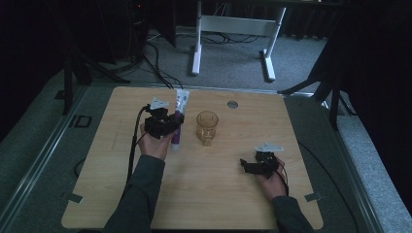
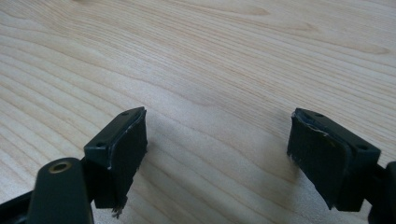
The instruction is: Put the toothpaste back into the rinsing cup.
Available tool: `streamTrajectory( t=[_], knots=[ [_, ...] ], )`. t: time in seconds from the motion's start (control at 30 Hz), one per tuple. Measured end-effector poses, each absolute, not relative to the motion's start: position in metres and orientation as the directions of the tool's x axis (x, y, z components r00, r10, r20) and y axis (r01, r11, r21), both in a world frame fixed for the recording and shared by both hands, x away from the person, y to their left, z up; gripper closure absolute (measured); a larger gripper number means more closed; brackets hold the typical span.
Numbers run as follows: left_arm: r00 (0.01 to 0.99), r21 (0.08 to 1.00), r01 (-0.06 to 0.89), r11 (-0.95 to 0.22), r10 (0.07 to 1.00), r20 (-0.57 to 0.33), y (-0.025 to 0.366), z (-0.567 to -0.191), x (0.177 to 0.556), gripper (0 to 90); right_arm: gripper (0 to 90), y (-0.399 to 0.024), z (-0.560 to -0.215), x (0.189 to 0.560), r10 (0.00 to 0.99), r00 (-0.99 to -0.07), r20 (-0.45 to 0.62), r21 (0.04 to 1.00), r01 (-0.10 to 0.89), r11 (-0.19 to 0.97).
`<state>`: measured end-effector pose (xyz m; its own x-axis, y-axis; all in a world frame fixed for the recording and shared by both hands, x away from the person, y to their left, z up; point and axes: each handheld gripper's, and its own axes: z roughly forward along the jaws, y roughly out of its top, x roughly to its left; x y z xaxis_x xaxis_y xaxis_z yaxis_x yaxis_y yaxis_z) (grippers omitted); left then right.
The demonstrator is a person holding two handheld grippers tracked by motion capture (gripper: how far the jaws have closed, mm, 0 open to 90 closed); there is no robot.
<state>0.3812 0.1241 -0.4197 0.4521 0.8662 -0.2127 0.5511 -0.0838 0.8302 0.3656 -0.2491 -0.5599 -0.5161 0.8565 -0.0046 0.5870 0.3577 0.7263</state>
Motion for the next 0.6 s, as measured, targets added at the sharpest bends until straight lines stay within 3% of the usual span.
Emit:
streamTrajectory(
  t=[0.6],
  knots=[
    [0.452,0.839,0.541,-0.055,0.861,-0.234,0.1176,-0.4168,0.3892,71.3,19.6,-0.2492,-0.5599,0.3656,0.856,-0.516,-0.005,0.727,0.587,0.358]
  ],
)
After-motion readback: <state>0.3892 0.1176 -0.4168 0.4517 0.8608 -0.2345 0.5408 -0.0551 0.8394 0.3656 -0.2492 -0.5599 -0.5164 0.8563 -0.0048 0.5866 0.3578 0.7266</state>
